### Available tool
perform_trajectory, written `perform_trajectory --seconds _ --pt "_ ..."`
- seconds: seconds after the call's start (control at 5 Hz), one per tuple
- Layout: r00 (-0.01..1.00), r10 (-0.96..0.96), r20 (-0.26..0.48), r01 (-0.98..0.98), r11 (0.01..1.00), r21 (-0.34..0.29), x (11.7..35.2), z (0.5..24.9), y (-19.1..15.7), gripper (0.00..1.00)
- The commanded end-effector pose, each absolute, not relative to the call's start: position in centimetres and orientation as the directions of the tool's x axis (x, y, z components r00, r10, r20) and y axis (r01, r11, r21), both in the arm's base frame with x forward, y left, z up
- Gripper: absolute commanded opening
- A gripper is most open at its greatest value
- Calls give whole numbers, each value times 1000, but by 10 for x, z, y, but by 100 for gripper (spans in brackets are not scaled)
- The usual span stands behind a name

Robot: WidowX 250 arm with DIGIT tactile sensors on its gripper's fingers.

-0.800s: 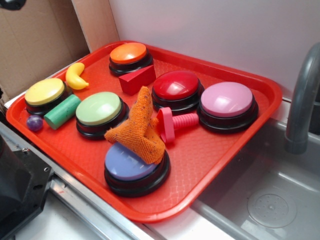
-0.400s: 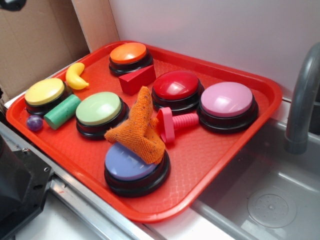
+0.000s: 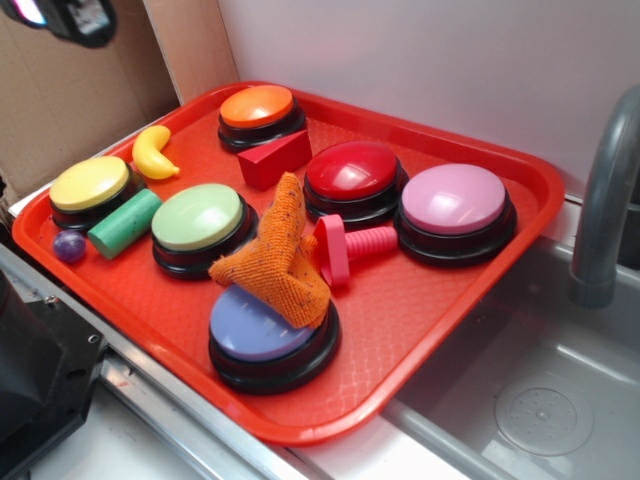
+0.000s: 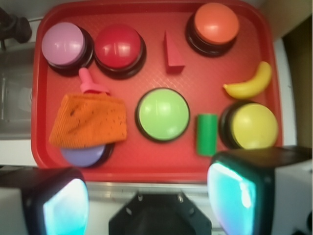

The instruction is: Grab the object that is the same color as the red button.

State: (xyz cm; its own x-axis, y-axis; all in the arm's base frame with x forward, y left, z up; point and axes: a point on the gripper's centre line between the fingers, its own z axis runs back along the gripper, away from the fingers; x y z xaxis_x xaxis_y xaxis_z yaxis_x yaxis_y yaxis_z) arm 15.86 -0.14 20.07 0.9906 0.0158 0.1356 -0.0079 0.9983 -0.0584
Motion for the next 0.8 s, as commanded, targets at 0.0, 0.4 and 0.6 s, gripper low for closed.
perform_trajectory --seconds 0.0,0.4,0.6 --pt "971 95 220 -94 995 -14 209 159 25 100" --pt "956 83 282 -76 997 -33 242 116 41 100" --pt "957 101 270 -105 995 0 249 101 44 100"
